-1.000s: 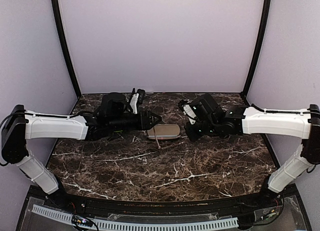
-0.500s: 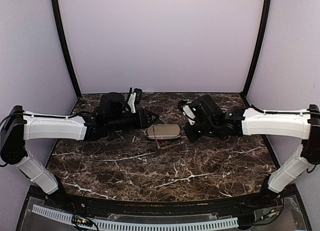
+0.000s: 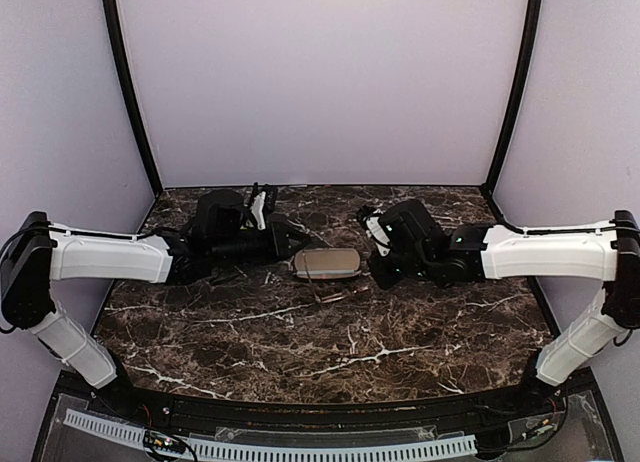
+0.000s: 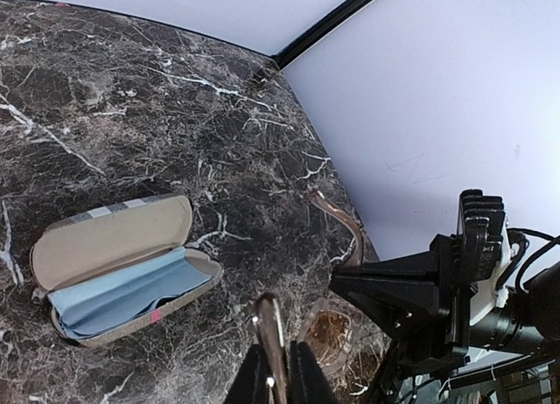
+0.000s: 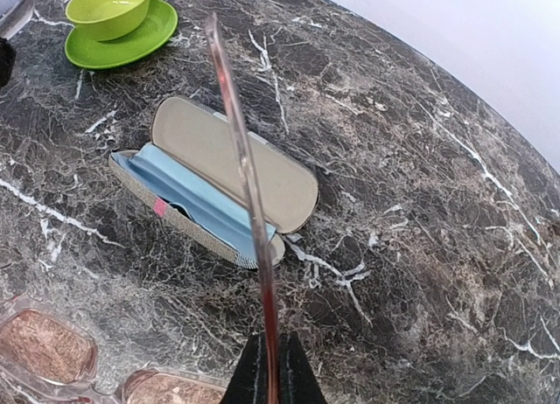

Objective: Organize the sunglasses
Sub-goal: Pass from the right arm to the left

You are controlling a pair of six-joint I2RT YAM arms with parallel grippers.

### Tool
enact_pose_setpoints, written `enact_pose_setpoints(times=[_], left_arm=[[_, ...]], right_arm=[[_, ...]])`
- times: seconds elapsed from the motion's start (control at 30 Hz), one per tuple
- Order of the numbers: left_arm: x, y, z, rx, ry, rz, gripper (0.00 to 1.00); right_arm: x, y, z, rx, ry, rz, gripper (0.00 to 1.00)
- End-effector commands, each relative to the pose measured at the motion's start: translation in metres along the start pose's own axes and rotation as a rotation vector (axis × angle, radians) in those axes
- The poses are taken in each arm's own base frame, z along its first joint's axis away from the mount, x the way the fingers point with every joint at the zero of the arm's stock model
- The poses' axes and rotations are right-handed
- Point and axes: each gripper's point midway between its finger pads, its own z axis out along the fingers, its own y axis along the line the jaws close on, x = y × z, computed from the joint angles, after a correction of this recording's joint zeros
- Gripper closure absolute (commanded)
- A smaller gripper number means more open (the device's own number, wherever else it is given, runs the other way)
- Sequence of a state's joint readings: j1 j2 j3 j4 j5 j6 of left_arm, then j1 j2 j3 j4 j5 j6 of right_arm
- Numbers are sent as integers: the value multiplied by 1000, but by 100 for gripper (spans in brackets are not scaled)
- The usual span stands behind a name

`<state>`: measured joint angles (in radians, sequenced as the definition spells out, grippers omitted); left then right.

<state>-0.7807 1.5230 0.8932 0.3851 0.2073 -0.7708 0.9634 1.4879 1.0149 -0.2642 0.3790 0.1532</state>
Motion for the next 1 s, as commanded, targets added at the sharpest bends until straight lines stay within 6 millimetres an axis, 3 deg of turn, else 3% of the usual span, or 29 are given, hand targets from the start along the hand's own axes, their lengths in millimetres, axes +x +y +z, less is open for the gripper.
enact_pose_setpoints(times=[0.0,0.07,0.4,0.7,0.97], left_arm=[[-11,-13,-10,71,-30,-38,95],[-13,-13,-11,73,-35,-47,100],[-21,-15,-18,58,-60,-43,100],[-18,-9,-16,27,-50,2,100],[-17,-9,-15,20,-37,35,100]], right_arm=[[-4,0,-3,20,-51,1,91],[-4,-1,-3,24,-60,6,85],[-1,4,1,0,-64,28,65],[-32,32,-18,-193,-155,95,26],[-54,34,-34,-243,-196,138,16]])
